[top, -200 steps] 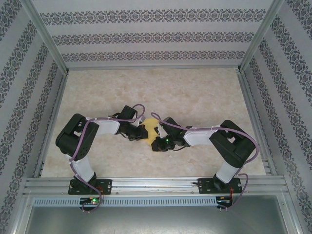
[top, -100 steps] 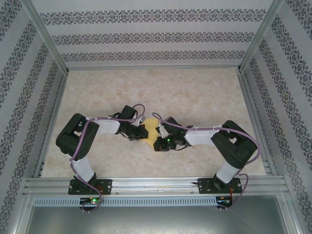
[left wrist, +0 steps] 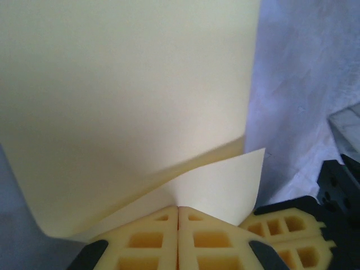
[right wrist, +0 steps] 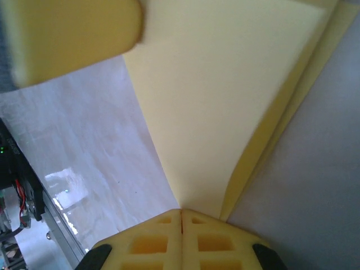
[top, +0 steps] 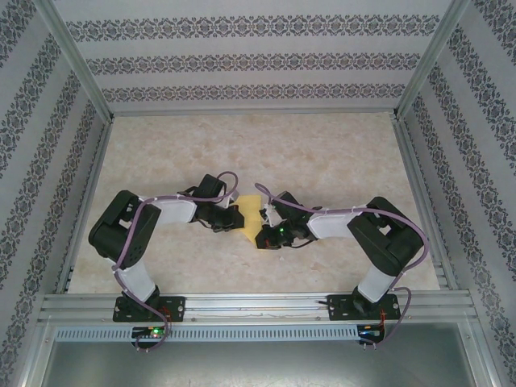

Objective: Fold a paper plane with a square sheet of paper (fold left side to right side)

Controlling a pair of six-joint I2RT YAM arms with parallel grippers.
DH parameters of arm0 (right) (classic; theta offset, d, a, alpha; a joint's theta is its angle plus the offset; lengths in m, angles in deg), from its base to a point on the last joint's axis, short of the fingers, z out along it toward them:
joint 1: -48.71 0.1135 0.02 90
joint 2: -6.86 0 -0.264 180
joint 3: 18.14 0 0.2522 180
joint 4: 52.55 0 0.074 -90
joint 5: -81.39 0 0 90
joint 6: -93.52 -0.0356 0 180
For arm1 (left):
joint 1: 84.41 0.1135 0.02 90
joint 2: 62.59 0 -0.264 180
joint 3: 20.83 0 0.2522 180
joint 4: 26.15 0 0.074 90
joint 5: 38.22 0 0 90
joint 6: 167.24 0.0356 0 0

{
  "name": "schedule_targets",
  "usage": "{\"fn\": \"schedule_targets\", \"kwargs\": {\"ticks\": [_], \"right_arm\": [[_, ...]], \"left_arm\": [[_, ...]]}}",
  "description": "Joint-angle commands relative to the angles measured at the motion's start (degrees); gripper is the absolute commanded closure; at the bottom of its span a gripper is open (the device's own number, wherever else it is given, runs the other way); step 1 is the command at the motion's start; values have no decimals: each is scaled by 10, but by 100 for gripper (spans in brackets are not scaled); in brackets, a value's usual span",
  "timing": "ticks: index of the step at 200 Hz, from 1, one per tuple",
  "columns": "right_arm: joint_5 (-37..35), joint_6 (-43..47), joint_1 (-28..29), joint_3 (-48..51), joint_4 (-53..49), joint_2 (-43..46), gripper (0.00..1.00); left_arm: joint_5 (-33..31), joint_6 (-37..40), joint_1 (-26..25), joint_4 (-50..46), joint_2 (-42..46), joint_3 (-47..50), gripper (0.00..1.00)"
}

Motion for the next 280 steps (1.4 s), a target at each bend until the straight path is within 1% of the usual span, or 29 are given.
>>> {"fn": "schedule_targets", "kwargs": {"ticks": [1,24,49,70,110,149,230,280], "right_arm": [[-29,19,-6,25,-35,-35,100],[-31,24,-7,27,-39,-44,100],[-38,28,-7,27,-45,-49,100],[-46,30,-7,26,-53,-49,100],[-59,34,-7,20,-68,-50,100],[-69,39,-6,15,-84,-52,100],[-88,56,1,-1,-132,-56,100],[-90,57,2,-6,-141,-61,100]], "left_arm": [[-9,1,-4,-6,43,3,93],[-6,8,-11,-22,67,7,94],[-6,3,-35,-20,79,16,94],[-9,-11,-57,0,68,23,94],[-17,-26,-71,43,30,26,94],[-23,-26,-72,63,4,27,94],[-81,-21,-69,57,-28,39,94],[-90,-12,-39,76,-26,56,94]]}}
